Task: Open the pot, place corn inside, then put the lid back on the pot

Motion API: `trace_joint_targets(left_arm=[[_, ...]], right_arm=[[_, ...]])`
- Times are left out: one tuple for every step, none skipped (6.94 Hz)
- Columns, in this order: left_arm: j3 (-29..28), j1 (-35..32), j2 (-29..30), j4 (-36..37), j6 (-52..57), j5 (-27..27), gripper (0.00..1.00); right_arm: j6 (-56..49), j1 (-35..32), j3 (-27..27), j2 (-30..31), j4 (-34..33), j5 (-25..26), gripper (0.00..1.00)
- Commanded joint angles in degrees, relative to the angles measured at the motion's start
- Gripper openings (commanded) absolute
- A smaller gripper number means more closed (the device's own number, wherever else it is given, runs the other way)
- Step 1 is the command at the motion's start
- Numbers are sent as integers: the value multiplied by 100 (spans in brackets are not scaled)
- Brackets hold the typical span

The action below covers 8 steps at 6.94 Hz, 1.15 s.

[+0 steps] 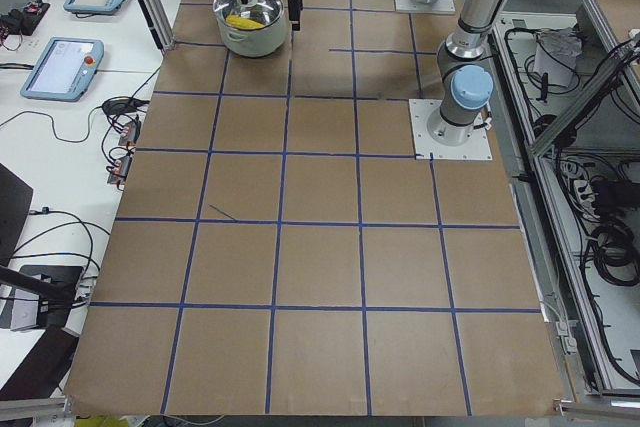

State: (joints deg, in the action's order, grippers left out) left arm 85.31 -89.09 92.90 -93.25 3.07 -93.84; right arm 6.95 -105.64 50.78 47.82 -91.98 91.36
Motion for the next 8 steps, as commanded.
trace_joint_targets(left_arm=[[3,-3,0,0,0,-3,100],[3,-3,0,-9,0,-11,100],[3,5,-9,0,0,-12,100],[-6,23,-9,0,9,-20,100],[-6,14,0,0,9,-20,100],[-6,14,-9,0,9,-20,100],[-6,14,-9,0,9,-20,100],[3,14,-9,0,9,-20,100]], right_arm=[[-1,0,2,34,75,4,8],[8,0,2,43,101,4,8],[8,0,2,51,197,-4,8],[8,0,2,43,207,-4,8],[8,0,2,34,207,-4,8],[-1,9,2,17,207,-4,8],[-1,9,2,-18,207,-13,9],[-1,9,2,7,207,-4,19]])
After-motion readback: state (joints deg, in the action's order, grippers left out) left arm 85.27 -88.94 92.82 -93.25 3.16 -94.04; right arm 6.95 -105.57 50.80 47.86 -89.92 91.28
